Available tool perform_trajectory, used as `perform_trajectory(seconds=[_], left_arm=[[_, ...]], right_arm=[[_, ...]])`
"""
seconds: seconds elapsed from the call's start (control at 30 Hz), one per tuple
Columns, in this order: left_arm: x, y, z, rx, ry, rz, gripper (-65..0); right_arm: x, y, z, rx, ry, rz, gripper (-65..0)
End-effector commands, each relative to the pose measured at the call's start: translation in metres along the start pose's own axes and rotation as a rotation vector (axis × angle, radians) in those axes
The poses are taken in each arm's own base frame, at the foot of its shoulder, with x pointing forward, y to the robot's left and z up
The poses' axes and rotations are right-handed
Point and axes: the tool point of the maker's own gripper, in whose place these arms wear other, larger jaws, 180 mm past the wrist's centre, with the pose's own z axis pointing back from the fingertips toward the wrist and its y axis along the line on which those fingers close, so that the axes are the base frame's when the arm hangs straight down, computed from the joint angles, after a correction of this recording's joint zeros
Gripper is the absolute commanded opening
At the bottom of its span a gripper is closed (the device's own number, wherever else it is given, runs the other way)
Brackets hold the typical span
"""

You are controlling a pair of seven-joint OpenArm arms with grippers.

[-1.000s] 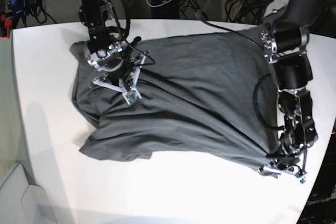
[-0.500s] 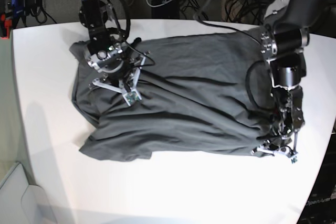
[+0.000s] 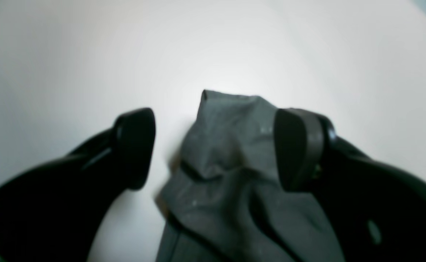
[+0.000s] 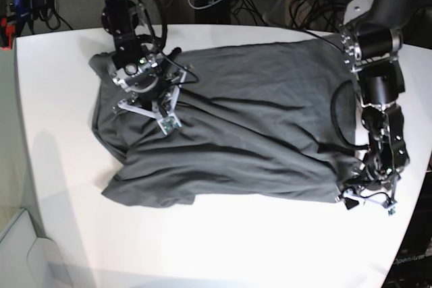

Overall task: Layout the t-shirt on the table in an organized manner, then fold the t-shirt properly
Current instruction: 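Release with the left gripper and regrasp the shirt's hem corner, then lift the shirt with both grippers and pull it taut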

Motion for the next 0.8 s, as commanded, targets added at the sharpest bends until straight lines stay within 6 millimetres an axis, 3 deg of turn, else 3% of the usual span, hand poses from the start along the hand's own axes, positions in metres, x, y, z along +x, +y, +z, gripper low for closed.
perform_trajectory(seconds=[0.0, 0.1, 0.27, 0.43, 0.57, 0.67, 0.77], left_arm=[[0.027, -0.009, 0.007, -0.025, -0.061, -0.006, -16.6], [0.014, -0.012, 0.015, -0.033, -0.046, -0.031, -22.7], [0.005, -0.017, 0.018, -0.041, -0.038, -0.040, -33.1], [0.002, -0.016, 0.017, -0.037, -0.031, -0.043, -33.8], [-0.013, -0.013, 0.017, -0.035, -0.005, -0.041, -33.8], [-0.013, -0.019, 0.017, -0.048, -0.008, -0.033, -33.8], [-0.018, -0.039, 0.016, -0.081, -0.001, -0.014, -33.8]], right_arm=[[-0.011, -0.003, 0.005, -0.015, 0.040, 0.016, -65.0], [-0.001, -0.001, 0.017, -0.023, -0.004, 0.021, -65.0], [0.014, 0.028, 0.039, 0.021, -0.076, 0.074, -65.0], [0.015, 0.038, 0.047, 0.036, -0.067, 0.097, -65.0], [0.012, 0.038, 0.044, 0.038, -0.048, 0.098, -65.0], [0.002, 0.039, 0.038, 0.044, -0.004, 0.100, -65.0], [-0.010, 0.043, 0.034, 0.055, 0.029, 0.103, -65.0]])
